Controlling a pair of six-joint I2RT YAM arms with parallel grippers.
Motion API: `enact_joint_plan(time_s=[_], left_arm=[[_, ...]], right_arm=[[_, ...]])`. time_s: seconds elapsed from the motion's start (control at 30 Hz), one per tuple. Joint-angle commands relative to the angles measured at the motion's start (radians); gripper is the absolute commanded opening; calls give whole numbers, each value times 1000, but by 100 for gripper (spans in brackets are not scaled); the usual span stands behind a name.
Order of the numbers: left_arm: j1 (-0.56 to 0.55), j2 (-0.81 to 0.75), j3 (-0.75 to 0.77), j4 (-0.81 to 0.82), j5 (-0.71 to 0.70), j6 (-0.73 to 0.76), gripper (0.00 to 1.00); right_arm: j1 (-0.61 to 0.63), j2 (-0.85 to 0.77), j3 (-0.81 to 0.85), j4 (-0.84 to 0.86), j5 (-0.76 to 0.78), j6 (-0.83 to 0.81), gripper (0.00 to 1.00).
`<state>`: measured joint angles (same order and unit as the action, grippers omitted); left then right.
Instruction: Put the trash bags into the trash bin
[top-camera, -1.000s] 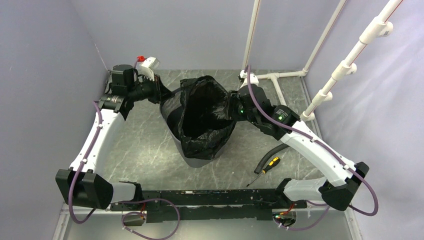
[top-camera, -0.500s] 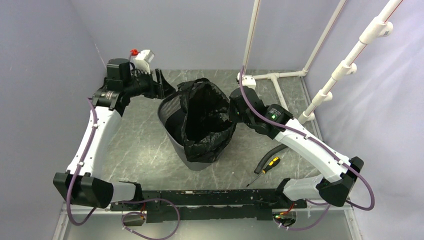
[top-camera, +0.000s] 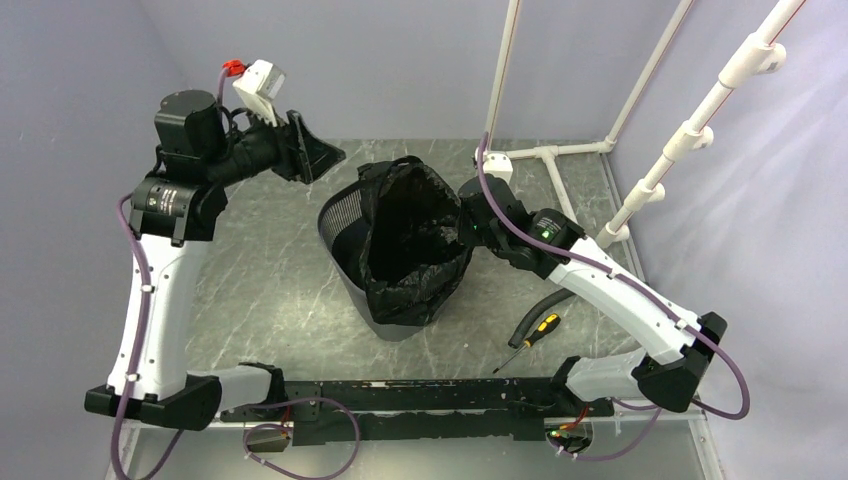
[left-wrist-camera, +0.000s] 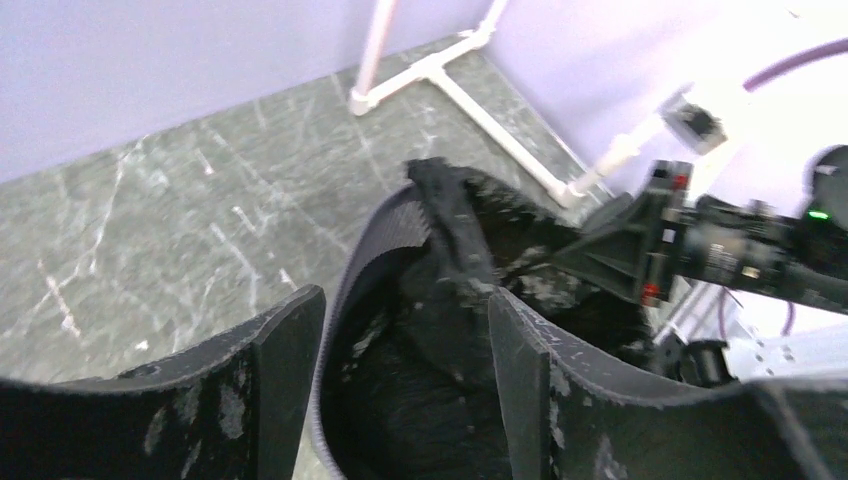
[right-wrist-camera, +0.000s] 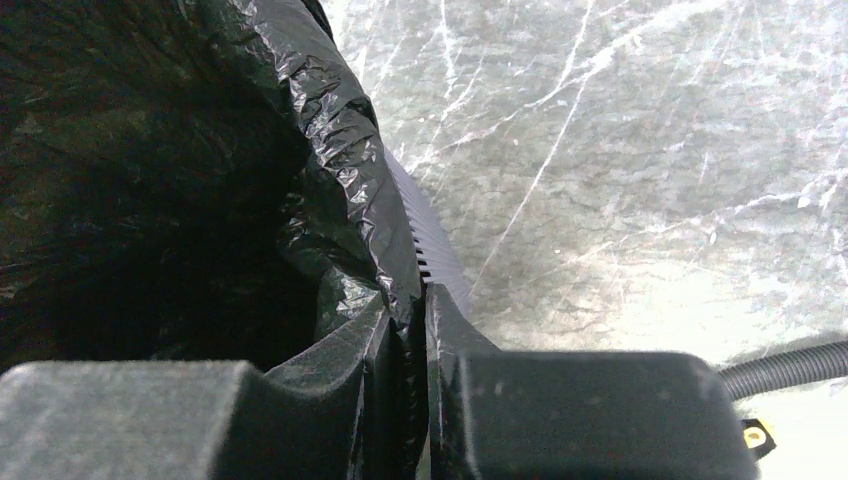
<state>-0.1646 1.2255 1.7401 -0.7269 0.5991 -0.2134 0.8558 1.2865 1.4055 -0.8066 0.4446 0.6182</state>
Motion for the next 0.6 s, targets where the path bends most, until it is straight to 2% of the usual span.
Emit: enact_joint_plan(time_s=[0.0,0.13,0.27,0.43,0.57], left_arm=[[-151,48,193,-213,-56,109,64],[-381,173,360,-440,-346,148,62],[-497,259,429,-562,-644,136,59],[-608,282,449,-593,-819,124,57],[-662,351,530,-725,-908,113,58]], right_arm=[[15,6,53,9,47,24,1],[21,15,62,13,47,28,1],[25,14,63,7,55,31,1],[26,5,59,3,67,35,1],[26,4,54,-3,68,37,1]])
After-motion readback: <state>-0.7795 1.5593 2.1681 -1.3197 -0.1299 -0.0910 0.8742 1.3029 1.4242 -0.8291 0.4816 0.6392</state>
